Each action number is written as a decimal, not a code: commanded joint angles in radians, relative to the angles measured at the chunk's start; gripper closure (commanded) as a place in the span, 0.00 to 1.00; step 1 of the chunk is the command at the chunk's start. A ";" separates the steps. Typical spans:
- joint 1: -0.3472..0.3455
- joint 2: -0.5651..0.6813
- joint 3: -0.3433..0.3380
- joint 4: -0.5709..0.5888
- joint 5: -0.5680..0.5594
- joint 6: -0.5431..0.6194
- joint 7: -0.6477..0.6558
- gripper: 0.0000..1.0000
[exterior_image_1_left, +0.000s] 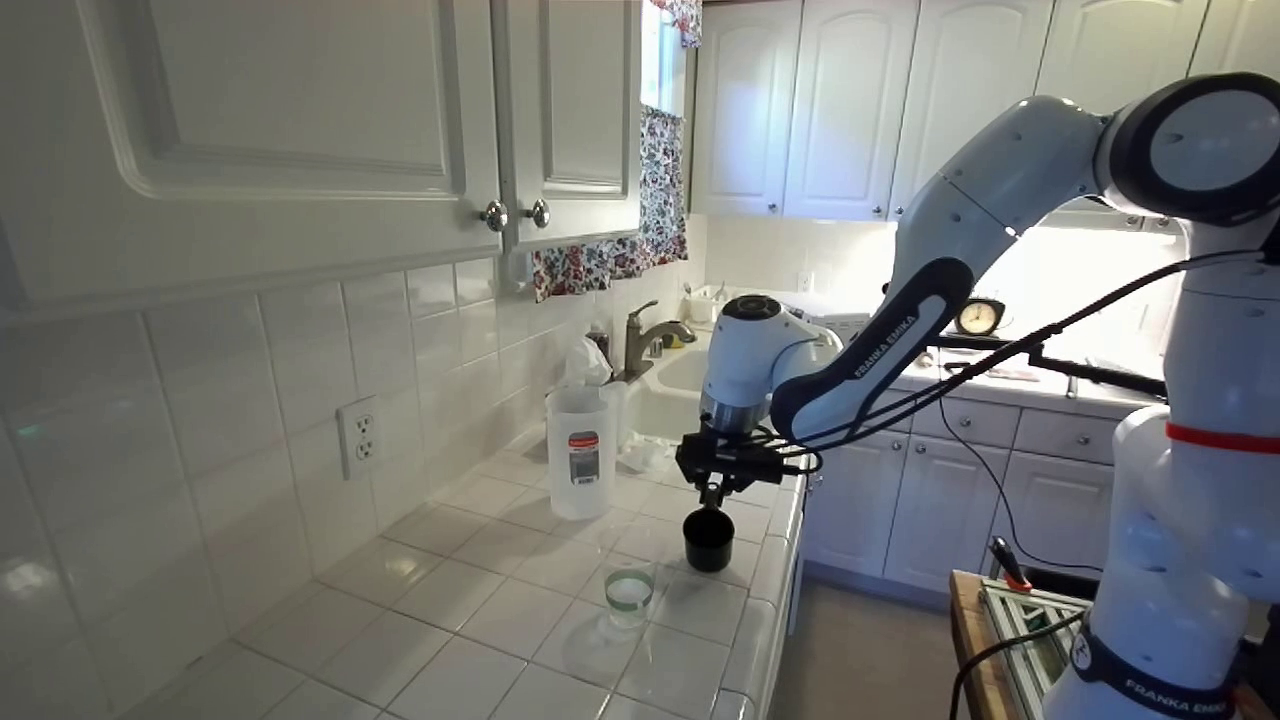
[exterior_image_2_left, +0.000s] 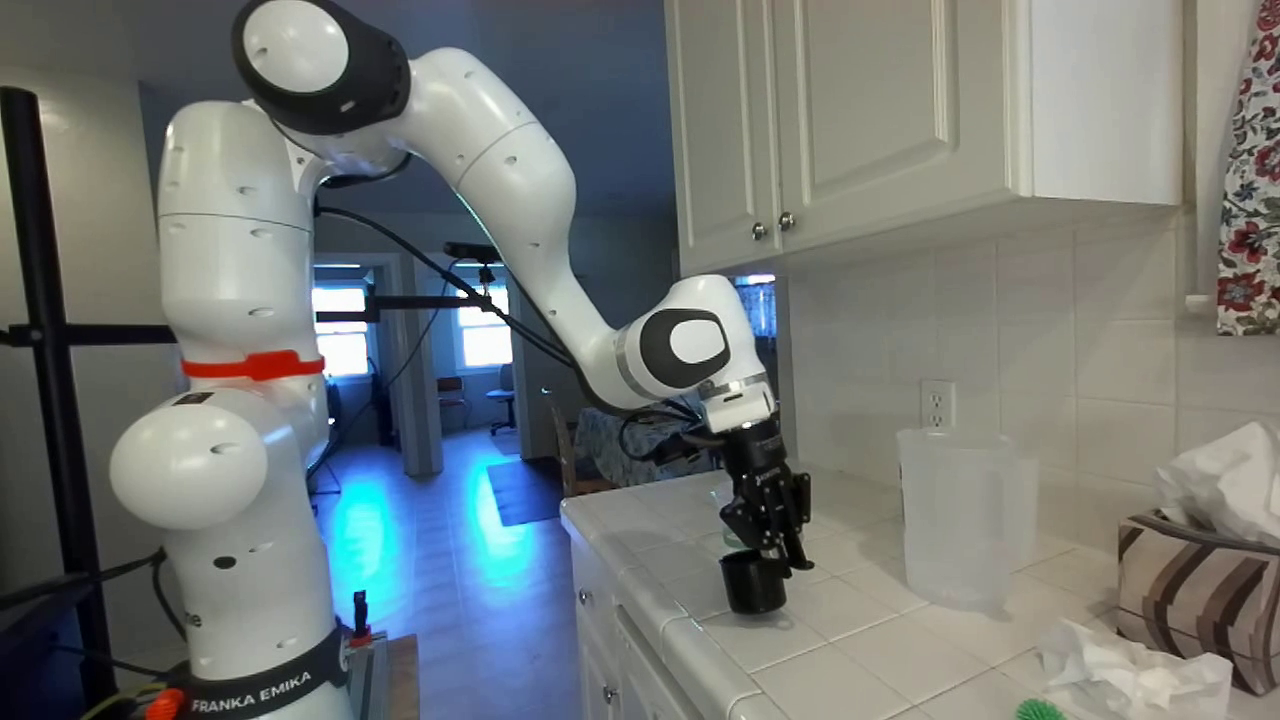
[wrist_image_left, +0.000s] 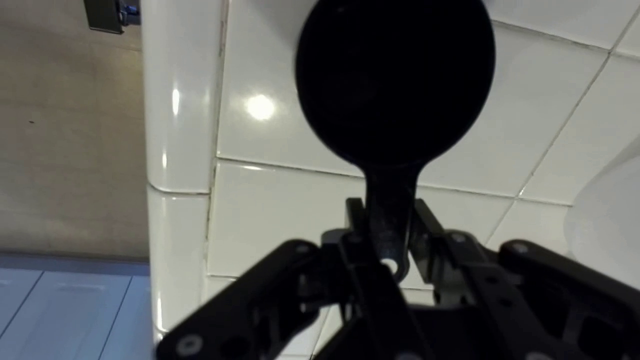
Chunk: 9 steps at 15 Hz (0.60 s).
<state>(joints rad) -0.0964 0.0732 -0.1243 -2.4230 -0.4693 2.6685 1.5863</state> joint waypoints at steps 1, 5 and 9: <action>0.001 0.022 -0.006 0.013 0.085 0.014 -0.090 0.94; 0.006 0.024 -0.011 0.021 0.086 -0.003 -0.111 0.52; 0.007 0.020 -0.015 0.024 0.071 -0.007 -0.102 0.30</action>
<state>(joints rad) -0.0963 0.0820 -0.1264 -2.4199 -0.4152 2.6695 1.5216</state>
